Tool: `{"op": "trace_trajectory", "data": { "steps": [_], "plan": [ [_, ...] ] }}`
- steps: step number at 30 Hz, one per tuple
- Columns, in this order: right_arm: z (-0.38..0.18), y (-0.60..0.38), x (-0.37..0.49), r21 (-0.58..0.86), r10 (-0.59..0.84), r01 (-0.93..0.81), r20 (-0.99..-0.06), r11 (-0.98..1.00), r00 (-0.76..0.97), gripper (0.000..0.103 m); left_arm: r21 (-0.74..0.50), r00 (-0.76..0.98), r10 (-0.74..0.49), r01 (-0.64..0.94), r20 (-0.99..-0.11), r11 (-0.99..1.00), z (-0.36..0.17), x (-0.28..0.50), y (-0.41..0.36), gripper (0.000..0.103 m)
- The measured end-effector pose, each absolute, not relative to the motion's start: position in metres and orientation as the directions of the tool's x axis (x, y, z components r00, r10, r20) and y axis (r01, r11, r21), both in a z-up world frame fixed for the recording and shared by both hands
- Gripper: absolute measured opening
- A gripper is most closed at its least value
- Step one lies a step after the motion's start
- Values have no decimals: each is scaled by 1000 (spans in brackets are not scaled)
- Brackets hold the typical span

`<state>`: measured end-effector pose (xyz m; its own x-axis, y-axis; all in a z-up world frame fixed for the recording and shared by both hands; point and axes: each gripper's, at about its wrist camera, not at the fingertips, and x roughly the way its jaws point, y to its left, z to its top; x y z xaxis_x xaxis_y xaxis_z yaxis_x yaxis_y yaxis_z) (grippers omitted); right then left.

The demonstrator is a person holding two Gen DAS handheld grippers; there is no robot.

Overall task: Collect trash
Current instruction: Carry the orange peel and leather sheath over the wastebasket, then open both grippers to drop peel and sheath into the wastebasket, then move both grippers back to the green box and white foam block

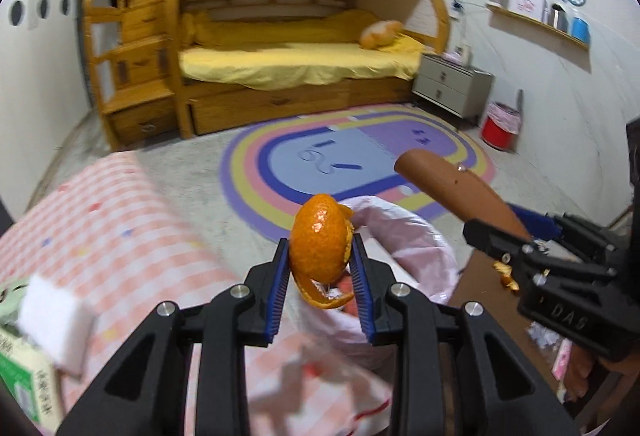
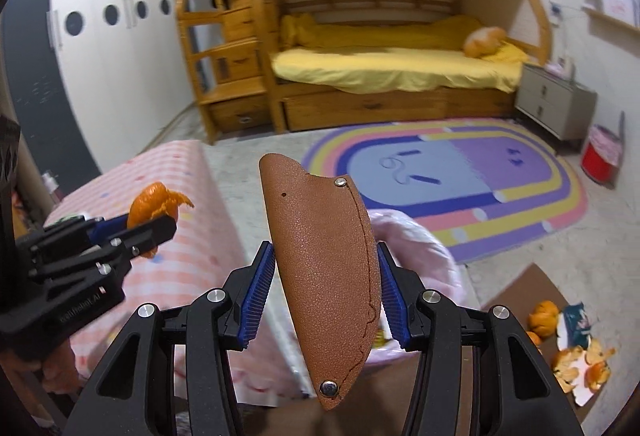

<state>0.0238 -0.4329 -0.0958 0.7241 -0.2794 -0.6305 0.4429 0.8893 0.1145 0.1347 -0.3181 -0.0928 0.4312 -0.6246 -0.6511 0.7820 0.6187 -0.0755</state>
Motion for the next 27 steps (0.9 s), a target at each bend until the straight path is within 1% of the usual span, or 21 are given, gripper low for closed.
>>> {"op": "trace_trajectory", "data": {
  "steps": [7,11,12,13,14,15,17,20,22,27],
  "plan": [
    [-120,-485,26,150,-304,512,-654,846,693,51,-100,364,-639,815,-677,571,-109,147,-378,28],
    [-134,-503,38,155,-307,531,-669,833,677,51,-99,354,-644,825,-678,557,-112,152,-396,28],
    [-137,-504,40,154,-306,531,-672,833,675,51,-100,352,-646,825,-677,555,-113,154,-399,34],
    [-142,-507,44,154,-301,528,-676,835,673,53,-109,347,-652,826,-674,553,-113,156,-401,49],
    [-145,-509,46,155,-295,524,-679,837,672,53,-115,347,-657,825,-670,553,-113,158,-402,59],
    [-148,-510,49,158,-285,517,-683,841,672,63,-118,360,-663,819,-656,561,-111,159,-400,75],
    [-153,-510,52,155,-288,523,-688,838,666,78,-125,363,-675,819,-643,559,-108,160,-397,77],
    [-154,-509,46,151,-308,545,-688,825,657,79,-118,386,-665,805,-640,582,-103,164,-391,77],
    [-150,-509,37,181,-303,554,-681,812,667,78,-111,414,-650,785,-638,609,-97,167,-381,77],
    [-124,-496,20,207,-298,542,-652,814,697,76,-72,495,-616,742,-613,667,-77,168,-345,77]
  ]
}}
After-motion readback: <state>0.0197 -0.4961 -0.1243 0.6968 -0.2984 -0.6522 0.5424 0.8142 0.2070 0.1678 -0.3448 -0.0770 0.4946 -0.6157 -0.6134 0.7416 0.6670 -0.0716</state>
